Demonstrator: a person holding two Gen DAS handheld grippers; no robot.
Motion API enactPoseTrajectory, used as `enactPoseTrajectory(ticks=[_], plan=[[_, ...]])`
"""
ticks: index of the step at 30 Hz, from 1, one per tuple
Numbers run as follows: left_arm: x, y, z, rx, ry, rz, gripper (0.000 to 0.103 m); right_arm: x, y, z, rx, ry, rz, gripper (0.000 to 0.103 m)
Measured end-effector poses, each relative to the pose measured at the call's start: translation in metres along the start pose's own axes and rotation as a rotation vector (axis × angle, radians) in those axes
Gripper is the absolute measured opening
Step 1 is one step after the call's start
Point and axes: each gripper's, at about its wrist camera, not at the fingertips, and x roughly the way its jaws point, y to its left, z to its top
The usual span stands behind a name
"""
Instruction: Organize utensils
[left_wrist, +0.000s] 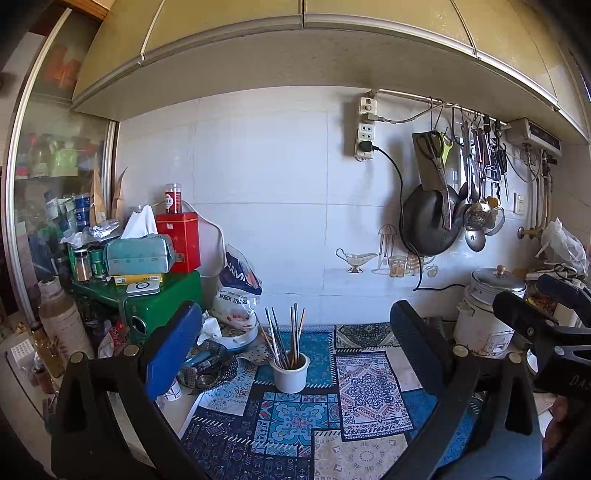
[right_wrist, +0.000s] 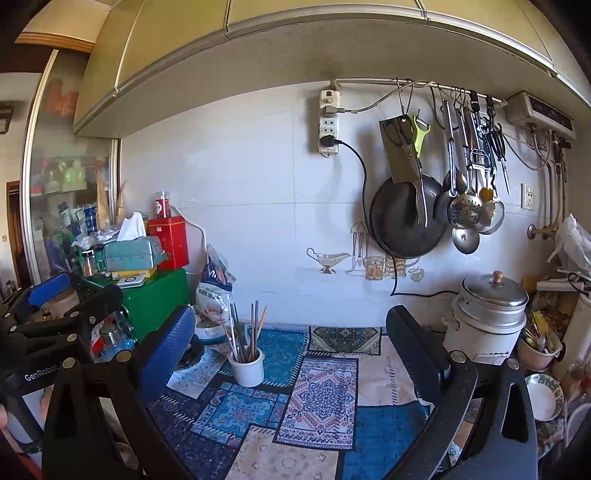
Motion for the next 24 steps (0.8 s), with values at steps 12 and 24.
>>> enactPoseTrajectory(ticks=[12,24], plan=[[0.01,-0.003,0.0,0.004,0.013,-0.02,0.102,0.004,0.0,-0.002,-0.009,0.015,-0.019,0.103],[0.016,-0.009,0.003,0.015,0.011,-0.034,0.102,0.007,-0.003,0.002,-0.014,0.017,-0.023,0.103]])
